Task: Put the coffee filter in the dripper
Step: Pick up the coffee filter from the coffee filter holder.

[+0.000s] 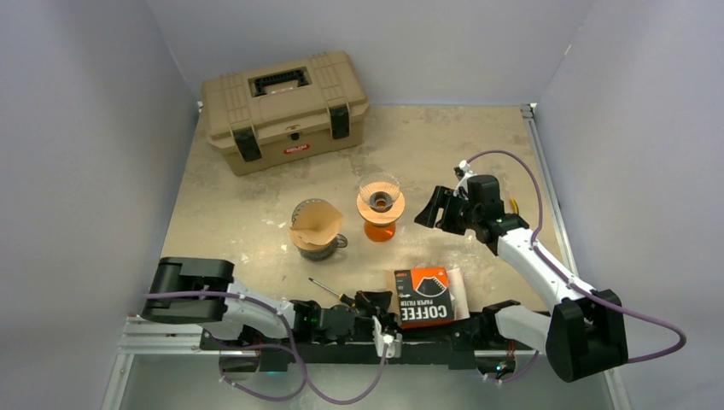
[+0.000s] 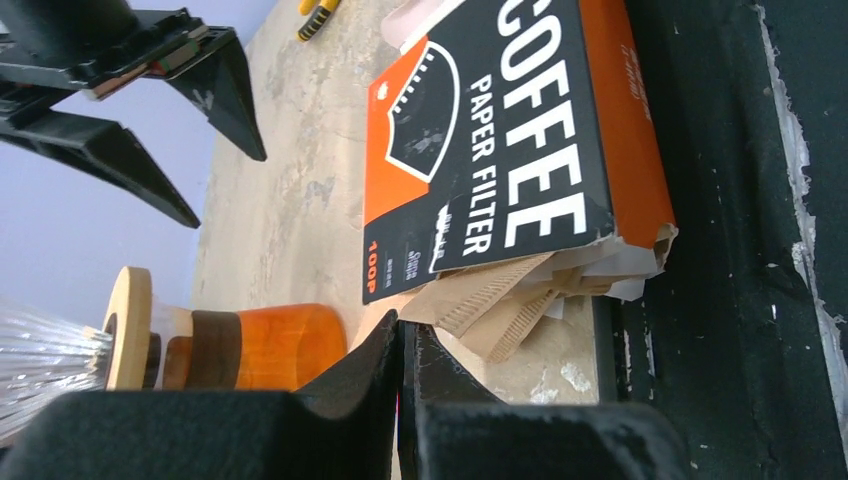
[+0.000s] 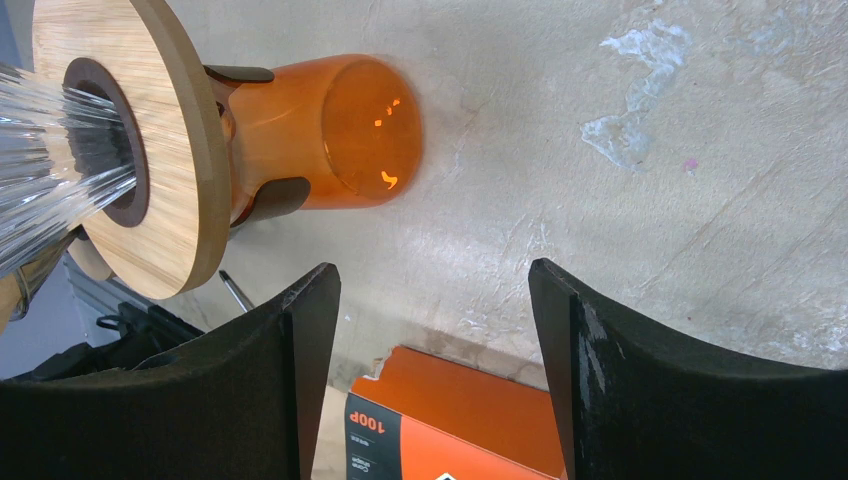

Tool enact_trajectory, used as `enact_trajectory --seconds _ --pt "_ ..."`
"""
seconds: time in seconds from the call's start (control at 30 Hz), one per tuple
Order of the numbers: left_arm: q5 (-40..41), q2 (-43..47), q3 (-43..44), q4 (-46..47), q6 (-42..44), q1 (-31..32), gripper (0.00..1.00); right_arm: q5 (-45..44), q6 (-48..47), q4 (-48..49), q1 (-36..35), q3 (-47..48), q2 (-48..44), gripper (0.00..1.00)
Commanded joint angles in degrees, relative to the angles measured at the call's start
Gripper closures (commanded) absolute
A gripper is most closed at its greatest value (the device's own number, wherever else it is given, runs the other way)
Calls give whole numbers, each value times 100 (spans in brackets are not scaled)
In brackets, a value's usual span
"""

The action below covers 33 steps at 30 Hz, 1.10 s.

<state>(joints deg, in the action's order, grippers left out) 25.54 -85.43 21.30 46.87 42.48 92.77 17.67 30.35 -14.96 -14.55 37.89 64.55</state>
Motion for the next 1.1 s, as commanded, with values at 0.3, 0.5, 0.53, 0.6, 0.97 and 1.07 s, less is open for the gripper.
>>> enact_trajectory --seconds 0.3,0.5,0.53,0.6,0.97,1.07 --pt "231 1457 69 -1917 -1052 48 100 96 -104 204 27 7 23 28" --pt "210 2137 470 -2993 -1483 48 100 81 -117 203 24 41 -14 27" --pt "218 2230 566 -3138 -1552 48 100 79 -117 202 22 51 -27 27" --pt "258 2413 769 -3411 -1701 48 100 70 -106 196 22 81 -50 27" --pt "382 2702 1898 -4379 -2067 48 100 -55 -117 3 22 397 -356 22" --pt "372 2688 2042 -4317 -2199 39 100 -290 -123 -180 22 602 -547 20"
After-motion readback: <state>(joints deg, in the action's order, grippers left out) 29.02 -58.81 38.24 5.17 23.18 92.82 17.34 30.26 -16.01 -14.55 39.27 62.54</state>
